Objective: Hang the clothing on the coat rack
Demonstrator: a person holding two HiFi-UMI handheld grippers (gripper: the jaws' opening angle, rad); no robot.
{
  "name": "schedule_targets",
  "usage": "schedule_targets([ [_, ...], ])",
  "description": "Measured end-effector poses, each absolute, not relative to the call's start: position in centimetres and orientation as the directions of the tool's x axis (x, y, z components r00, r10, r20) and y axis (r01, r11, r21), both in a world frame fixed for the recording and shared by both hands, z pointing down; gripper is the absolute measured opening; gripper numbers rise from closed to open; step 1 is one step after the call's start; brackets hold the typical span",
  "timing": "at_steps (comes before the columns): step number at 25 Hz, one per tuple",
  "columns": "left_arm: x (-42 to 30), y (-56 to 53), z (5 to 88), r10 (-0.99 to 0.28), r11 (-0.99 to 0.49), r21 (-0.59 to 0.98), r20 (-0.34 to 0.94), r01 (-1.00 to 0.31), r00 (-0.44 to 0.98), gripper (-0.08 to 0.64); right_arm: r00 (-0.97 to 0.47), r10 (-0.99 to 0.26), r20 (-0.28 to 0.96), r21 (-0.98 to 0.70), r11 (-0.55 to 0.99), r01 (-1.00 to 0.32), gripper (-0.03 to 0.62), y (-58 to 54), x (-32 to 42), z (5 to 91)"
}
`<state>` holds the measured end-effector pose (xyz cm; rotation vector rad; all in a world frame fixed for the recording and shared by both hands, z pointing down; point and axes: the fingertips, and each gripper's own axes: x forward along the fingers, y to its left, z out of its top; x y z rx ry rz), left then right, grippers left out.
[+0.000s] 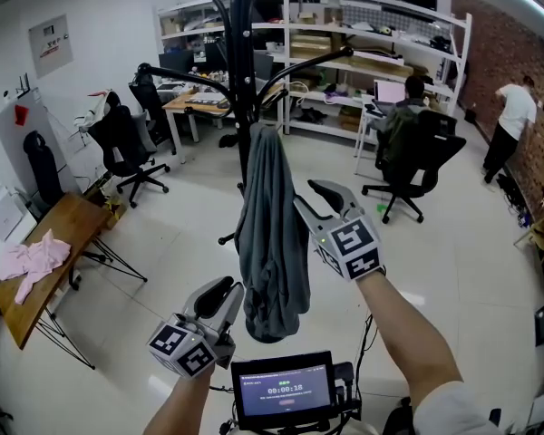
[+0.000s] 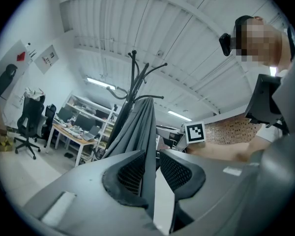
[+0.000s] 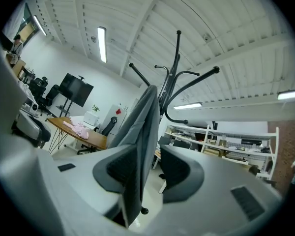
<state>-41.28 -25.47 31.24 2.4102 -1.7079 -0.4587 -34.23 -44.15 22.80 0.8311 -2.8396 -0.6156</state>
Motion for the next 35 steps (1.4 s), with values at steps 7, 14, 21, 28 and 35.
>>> schedule_targets([
  [7, -41.3, -25.3, 31.1, -0.936, -0.35, 0.302, -0.155, -0.886, 0.317, 0.078, -0.832, -0.555, -0.013, 0.384, 0.765, -0.517, 0.164, -42.5, -32.7, 23.1],
  [14, -40.7, -25.2, 31.0, -0.927, -0.374, 0.301, -0.15, -0.877, 0.344, 0.053, -0.82, -0.571, -0.024, 0.317, 0.774, -0.548, 0.164, -41.1, -31.1, 23.6],
  [21, -40.0, -24.6, 31.0, -0.915, -0.404, 0.307, -0.153, -0.862, 0.374, 0.008, -0.809, -0.587, 0.003, 0.277, 0.778, -0.563, 0.164, -39.2, -29.8, 25.7],
  [28, -39.4, -24.1, 31.2, -0.894, -0.448, 0.317, -0.155, -0.836, 0.42, 0.002, -0.79, -0.613, 0.025, 0.233, 0.772, -0.591, 0.164, -37.5, -28.6, 27.7],
  [35, -39.2, -23.2, 31.8, -0.874, -0.485, 0.327, -0.151, -0.811, 0.462, 0.002, -0.777, -0.627, 0.056, 0.201, 0.769, -0.607, 0.121, -35.0, -27.8, 30.0],
])
